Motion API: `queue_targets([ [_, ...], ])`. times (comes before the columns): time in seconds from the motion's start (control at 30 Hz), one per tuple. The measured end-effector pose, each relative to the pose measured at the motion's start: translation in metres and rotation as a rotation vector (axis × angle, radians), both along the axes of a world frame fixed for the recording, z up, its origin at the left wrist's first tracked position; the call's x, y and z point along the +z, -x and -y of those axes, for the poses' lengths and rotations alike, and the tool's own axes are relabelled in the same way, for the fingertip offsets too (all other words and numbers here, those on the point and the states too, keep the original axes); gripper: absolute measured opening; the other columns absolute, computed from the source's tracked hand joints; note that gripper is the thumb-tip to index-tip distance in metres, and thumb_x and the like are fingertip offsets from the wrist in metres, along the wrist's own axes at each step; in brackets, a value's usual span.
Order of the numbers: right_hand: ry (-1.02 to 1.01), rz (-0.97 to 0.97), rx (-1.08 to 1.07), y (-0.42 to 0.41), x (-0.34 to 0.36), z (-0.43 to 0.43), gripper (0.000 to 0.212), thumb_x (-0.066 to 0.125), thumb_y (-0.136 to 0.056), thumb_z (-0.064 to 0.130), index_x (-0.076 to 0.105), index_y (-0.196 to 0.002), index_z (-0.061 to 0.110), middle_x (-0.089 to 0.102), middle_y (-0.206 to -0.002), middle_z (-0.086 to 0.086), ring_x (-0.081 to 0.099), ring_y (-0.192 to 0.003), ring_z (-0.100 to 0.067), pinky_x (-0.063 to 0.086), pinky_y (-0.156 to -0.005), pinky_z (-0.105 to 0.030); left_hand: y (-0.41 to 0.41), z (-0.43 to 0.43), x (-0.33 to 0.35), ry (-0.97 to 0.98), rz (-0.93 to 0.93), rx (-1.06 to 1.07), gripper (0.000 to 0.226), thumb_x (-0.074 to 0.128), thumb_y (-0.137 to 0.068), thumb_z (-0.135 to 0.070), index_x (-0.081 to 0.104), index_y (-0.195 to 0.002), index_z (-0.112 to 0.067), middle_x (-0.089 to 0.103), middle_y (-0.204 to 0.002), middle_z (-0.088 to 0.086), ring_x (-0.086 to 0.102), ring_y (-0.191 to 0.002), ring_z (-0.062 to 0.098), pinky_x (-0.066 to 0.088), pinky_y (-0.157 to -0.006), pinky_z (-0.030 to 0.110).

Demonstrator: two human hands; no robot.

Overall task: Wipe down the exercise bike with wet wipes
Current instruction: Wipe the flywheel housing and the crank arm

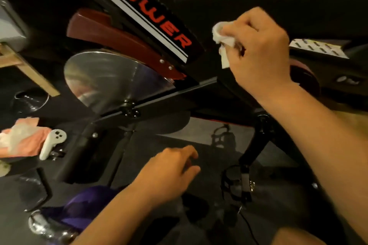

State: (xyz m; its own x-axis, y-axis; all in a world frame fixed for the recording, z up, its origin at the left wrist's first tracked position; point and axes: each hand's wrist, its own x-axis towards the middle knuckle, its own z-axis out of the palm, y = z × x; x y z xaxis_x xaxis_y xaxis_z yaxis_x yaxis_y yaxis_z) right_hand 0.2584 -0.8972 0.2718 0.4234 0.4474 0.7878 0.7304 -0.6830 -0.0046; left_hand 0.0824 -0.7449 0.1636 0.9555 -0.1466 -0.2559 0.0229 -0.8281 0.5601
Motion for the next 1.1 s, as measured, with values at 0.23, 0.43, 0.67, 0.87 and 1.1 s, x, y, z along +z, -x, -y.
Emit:
queue_targets([
  [0.23, 0.062, -0.126, -0.121, 0.010, -0.019, -0.007, 0.023, 0.051, -0.088, 0.026, 0.069, -0.094, 0.012, 0.066, -0.091, -0.010, 0.064, -0.082, -0.032, 0.049, -0.065, -0.036, 0.007, 0.008, 0.014, -0.199, 0.023, -0.055, 0.033, 0.047, -0.097, -0.048, 0.045, -0.127, -0.033, 0.058, -0.116, -0.007, 0.058, -0.105, 0.016, 0.051, -0.089, 0.038],
  [0.43, -0.179, 0.187, -0.148, -0.006, 0.036, -0.014, 0.021, 0.052, -0.090, 0.019, 0.066, -0.099, 0.007, 0.065, -0.103, -0.015, 0.062, -0.096, -0.027, 0.037, -0.082, -0.009, 0.014, 0.023, 0.034, -0.133, 0.151, -0.032, 0.025, 0.047, -0.097, -0.048, 0.049, -0.116, -0.032, 0.058, -0.108, -0.008, 0.058, -0.098, 0.016, 0.052, -0.084, 0.038],
  [0.67, 0.272, 0.056, -0.024, 0.011, 0.010, 0.008, 0.016, 0.059, -0.082, 0.002, 0.069, -0.095, 0.002, 0.059, -0.092, -0.019, 0.058, -0.080, -0.038, 0.051, -0.066, -0.038, 0.007, 0.003, 0.038, -0.107, 0.330, 0.106, 0.046, 0.053, -0.096, -0.043, 0.042, -0.138, -0.031, 0.042, -0.135, -0.010, 0.048, -0.121, 0.011, 0.047, -0.100, 0.034],
  [0.87, 0.264, 0.122, -0.039, -0.001, 0.072, 0.016, 0.016, 0.059, -0.083, 0.004, 0.070, -0.095, 0.001, 0.058, -0.089, -0.021, 0.055, -0.078, -0.039, 0.050, -0.065, -0.042, -0.053, -0.035, 0.089, -0.332, 0.891, 0.271, 0.077, 0.058, -0.090, -0.041, 0.023, -0.153, -0.016, 0.010, -0.163, 0.009, 0.003, -0.151, 0.030, 0.015, -0.118, 0.058],
  [1.1, 0.411, 0.233, -0.201, 0.005, 0.034, 0.048, 0.010, 0.066, -0.077, 0.014, 0.070, -0.087, 0.014, 0.059, -0.092, -0.009, 0.052, -0.084, -0.033, 0.034, -0.067, -0.040, -0.145, -0.060, 0.182, -0.944, 0.825, 0.033, 0.091, 0.034, -0.082, -0.081, 0.037, -0.144, -0.015, 0.050, -0.139, 0.006, 0.032, -0.140, 0.027, -0.007, -0.114, 0.067],
])
